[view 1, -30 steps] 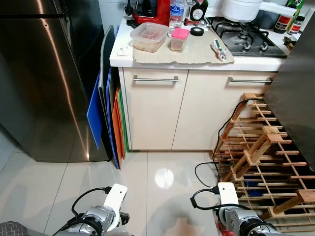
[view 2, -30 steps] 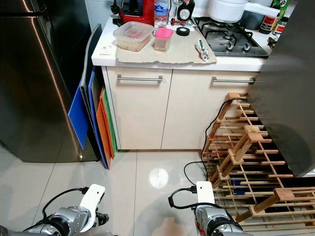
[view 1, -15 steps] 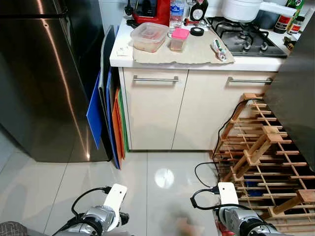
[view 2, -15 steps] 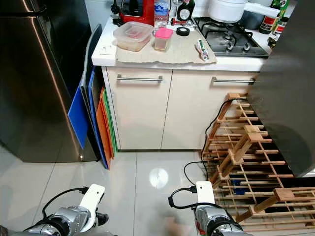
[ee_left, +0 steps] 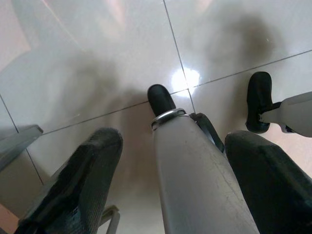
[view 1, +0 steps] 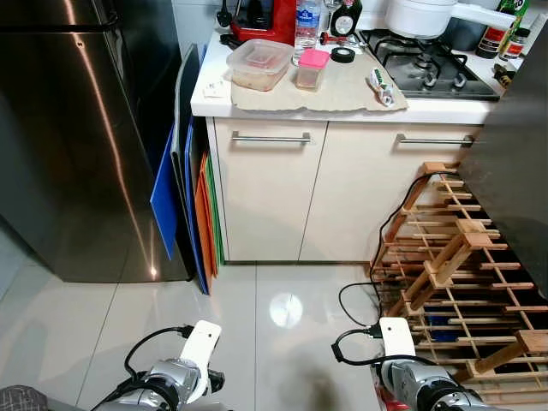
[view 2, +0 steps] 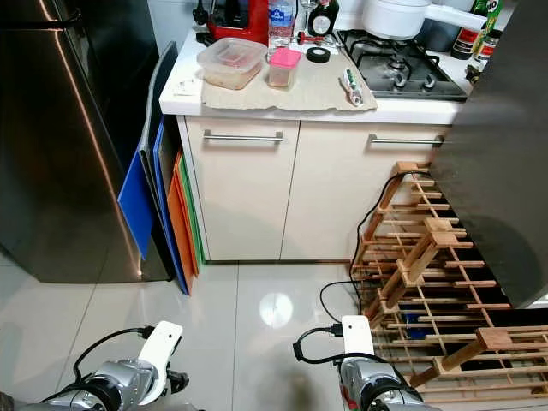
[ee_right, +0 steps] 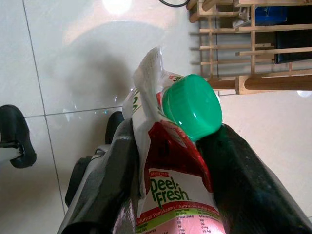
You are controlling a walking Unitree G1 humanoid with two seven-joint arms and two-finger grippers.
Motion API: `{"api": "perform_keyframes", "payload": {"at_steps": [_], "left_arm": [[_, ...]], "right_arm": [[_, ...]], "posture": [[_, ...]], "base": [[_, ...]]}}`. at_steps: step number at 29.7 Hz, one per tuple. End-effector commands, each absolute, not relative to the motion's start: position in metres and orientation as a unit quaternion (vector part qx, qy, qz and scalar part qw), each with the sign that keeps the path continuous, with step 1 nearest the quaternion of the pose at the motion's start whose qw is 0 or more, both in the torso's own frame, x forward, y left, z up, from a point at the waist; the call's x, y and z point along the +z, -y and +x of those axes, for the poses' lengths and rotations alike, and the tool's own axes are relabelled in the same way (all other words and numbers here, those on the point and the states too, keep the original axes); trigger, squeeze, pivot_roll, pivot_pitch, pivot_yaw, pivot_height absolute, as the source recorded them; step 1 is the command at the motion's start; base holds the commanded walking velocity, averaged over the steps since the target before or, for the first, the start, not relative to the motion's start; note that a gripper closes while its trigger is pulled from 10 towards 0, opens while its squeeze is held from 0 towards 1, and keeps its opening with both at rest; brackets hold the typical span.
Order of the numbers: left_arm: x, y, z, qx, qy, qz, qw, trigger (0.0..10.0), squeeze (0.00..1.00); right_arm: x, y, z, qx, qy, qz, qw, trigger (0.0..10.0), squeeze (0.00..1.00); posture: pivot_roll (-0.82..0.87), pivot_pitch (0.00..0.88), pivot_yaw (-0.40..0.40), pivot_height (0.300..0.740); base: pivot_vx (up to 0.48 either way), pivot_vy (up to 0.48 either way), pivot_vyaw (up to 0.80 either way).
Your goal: Restocking fridge
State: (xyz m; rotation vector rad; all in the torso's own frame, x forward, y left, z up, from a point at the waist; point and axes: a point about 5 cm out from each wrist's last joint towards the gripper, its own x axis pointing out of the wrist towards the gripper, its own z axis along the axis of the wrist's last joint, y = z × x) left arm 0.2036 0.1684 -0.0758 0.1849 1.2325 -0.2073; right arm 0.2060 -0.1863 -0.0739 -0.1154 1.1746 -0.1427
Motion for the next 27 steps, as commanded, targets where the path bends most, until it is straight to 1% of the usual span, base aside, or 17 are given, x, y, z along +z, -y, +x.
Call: {"api": "perform_keyframes", "payload": {"at_steps": [1,27], "left_arm": [[-0.0739,-0.1671,0.2073,-0.097,-0.572,0.092,0.809,10.0,0.0],[-0.0741,-0.1669,0.2069,-0.101,-0.572,0.092,0.809,10.0,0.0]], "right_arm": [[-0.071,0.1904,0.2104,-0.07,-0.547,-0.059,0.832,10.0,0.0],[-0.0714,0.1898,0.2099,-0.072,-0.546,-0.055,0.833,10.0,0.0]], "posture": [[0.12,0.0,-0.047,0.74],[0.12,0.0,-0.044,0.74]], "base": [[0.0,0.0,0.0],[0.0,0.0,0.0]]}}
